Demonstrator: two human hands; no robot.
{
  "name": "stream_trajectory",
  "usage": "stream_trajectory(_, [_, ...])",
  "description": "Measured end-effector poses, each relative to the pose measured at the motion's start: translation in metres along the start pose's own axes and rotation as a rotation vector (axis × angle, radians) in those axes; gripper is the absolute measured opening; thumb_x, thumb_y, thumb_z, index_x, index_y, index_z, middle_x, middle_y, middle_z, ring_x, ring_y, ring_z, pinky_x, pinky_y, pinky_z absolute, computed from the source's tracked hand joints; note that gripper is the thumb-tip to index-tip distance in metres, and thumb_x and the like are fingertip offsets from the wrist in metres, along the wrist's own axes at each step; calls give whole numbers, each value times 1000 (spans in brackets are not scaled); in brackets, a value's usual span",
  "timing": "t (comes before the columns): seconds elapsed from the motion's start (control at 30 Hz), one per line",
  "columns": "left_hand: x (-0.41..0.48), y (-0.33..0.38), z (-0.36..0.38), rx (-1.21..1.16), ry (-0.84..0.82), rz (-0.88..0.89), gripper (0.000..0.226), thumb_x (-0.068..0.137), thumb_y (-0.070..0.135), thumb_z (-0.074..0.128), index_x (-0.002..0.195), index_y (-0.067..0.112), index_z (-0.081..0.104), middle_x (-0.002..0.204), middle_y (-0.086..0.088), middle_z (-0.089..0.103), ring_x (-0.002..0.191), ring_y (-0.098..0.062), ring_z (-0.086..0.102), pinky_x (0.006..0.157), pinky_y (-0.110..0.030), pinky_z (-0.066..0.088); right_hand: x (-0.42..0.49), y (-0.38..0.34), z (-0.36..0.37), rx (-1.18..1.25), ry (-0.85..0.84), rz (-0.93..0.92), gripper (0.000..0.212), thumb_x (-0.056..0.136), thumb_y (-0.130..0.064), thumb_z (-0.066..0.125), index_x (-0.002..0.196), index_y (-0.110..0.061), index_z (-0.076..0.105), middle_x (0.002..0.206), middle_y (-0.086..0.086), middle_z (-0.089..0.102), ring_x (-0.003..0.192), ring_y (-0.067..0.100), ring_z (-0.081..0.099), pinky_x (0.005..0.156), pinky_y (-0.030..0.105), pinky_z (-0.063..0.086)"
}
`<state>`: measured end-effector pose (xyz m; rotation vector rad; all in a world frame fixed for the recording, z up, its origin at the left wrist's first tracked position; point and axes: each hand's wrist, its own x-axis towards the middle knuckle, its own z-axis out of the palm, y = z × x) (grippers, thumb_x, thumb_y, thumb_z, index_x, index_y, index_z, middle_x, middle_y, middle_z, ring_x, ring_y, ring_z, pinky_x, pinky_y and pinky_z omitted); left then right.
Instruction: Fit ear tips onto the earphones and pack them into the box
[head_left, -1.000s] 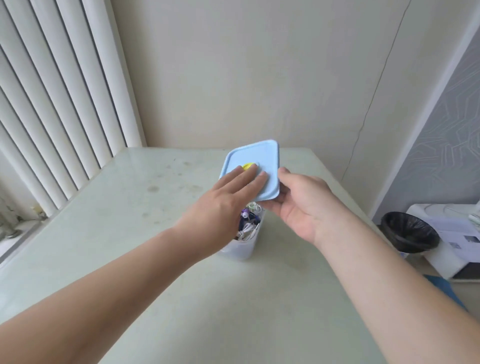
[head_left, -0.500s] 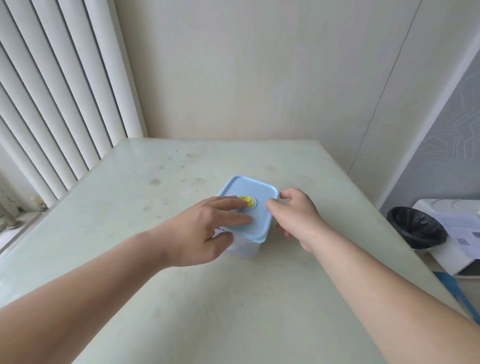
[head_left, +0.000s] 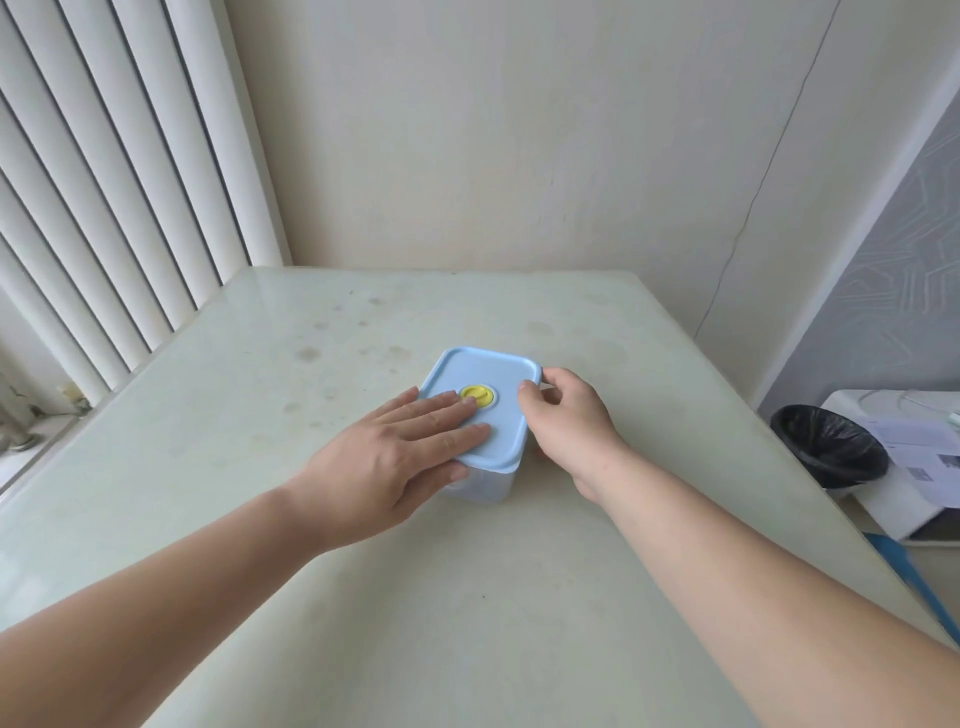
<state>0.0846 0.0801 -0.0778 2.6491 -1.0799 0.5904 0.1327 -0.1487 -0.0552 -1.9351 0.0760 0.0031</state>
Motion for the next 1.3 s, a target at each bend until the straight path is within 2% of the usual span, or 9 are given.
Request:
stream_trajectory(0.23, [1,13,13,71,97,-99,45,109,45,39,147,28,56,159,9,45,146,-16,45,120,-48,38,4,2,8,82,41,0,21,100,-33,54,100,-18,69,85,6,67,73,16,54,65,27,45])
stream_trajectory(0.37, [12,18,19,101,113,-180,45,108,49,39,141,29,62,154,8,53,142,-16,51,116,-46,42,6,1,10,173,135,20,28,94,-38,68,91,-11,74,87,-1,76,76,17,66,74,34,56])
stream_trajectory(0.47, [26,21,22,121,163,-258,42,105,47,42,132,27,68,144,3,63,134,-19,59,111,-43,47,3,2,11,162,76,25,30,88,-27,62,83,2,63,70,1,52,65,22,43,62,33,36])
stream_trajectory(0.53, [36,24,26,161,179,-293,38,104,45,44,125,26,69,138,2,67,128,-21,63,103,-38,49,2,2,10,113,56,31,27,82,-22,55,85,5,58,72,3,38,67,18,32,65,33,27])
stream_trajectory(0.67, [49,22,34,162,177,-340,36,102,46,47,122,28,71,136,1,68,123,-22,65,98,-37,51,2,4,8,101,48,32,25,87,-22,51,92,-3,67,73,0,49,67,17,39,65,30,31])
stream_trajectory(0.9, [51,4,38,-43,144,-371,47,101,51,44,131,26,70,146,-6,61,133,-28,56,114,-40,40,1,13,16,144,34,-56,31,106,-35,45,97,-19,71,65,-12,58,49,0,44,46,12,36])
stream_trajectory(1.0, [50,2,38,-74,114,-366,48,102,50,43,134,25,68,148,-8,58,133,-30,54,116,-42,37,-4,12,17,166,29,-32,28,106,-39,47,103,-27,73,83,-11,70,64,-1,55,55,12,42])
stream_trajectory(1.1, [49,-3,25,-52,65,-297,49,102,46,40,135,22,67,149,-5,58,135,-26,53,114,-37,35,-8,11,14,190,2,-30,25,105,-39,51,103,-30,74,74,-20,67,65,-2,56,61,12,46])
stream_trajectory(1.3, [53,4,13,29,7,-275,48,100,42,38,132,22,67,149,-4,58,134,-28,55,109,-41,42,-9,4,9,179,34,39,34,100,-46,55,109,-17,71,102,3,74,98,25,69,96,42,57])
